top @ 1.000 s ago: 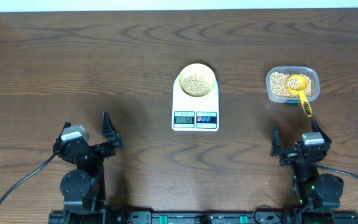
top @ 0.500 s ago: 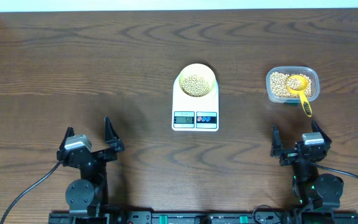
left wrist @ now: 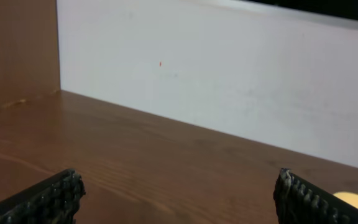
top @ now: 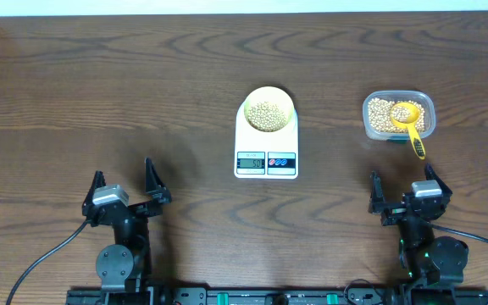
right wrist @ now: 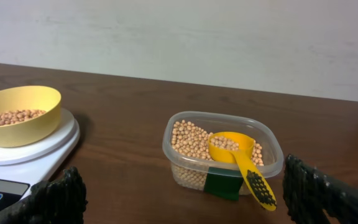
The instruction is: Scoop item into bowl and weigh 50g on scale
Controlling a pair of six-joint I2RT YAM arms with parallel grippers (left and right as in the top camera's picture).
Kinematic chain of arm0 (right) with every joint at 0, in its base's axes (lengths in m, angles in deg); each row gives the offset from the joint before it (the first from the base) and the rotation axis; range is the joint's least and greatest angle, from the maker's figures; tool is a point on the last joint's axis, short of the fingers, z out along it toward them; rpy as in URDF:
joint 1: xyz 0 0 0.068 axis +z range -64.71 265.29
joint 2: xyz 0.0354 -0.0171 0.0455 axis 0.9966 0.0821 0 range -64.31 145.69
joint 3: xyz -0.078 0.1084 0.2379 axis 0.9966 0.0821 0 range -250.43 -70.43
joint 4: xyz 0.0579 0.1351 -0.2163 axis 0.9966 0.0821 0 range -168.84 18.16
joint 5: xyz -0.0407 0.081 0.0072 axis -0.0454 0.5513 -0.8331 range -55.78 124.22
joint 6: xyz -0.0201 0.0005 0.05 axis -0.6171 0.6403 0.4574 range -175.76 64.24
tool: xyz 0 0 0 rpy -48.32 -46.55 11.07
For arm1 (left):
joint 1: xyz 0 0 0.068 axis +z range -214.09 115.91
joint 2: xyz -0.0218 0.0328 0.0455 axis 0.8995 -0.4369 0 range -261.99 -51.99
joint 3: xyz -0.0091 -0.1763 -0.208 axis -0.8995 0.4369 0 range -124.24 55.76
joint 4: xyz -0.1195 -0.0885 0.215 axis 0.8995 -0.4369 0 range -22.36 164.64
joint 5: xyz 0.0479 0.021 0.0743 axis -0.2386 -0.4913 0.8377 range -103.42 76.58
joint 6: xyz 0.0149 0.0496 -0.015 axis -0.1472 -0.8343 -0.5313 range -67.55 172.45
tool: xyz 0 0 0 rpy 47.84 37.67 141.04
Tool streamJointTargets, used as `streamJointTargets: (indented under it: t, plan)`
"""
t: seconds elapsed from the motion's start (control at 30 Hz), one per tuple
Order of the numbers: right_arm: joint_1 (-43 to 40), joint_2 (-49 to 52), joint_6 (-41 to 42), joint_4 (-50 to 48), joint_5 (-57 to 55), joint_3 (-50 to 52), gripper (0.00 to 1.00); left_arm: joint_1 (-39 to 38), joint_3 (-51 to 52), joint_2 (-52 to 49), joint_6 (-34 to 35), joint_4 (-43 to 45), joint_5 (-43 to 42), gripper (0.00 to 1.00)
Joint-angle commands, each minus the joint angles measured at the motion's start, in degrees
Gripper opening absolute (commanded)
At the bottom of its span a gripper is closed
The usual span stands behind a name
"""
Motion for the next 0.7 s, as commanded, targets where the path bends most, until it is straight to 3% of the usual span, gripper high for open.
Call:
streamJointTargets:
  t: [0.0,0.27,0.43,0.53,0.67]
  plan:
    - [0.5,-0.4,-0.8,0.2,-0.4,0.2,0.99,0.2,2.1,0.5,-0.1,2.6,0.3,1.0]
    - [0.5,-0.4,-0.8,0.2,-0.4,0.2,0.99,0.2,3.1,0.5,-0.5,3.4,-1.3,1.0]
    - [0.5,-0.4,-0.8,0.2,-0.4,0.2,0.99,0.2,3.1,0.5,-1.1,-2.7,-5.9,1.0]
    - [0.5,-0.4,-0.8,0.2,-0.4,0.2,0.99,0.2,3.1,0.5,-6.9,-5.9,-9.8,1.0]
    - [0.5,-0.4,-0.8,0.2,-0.4,0.2,0.99,0.2,3.1,0.5,-7.2,-9.7,-10.1,1.0]
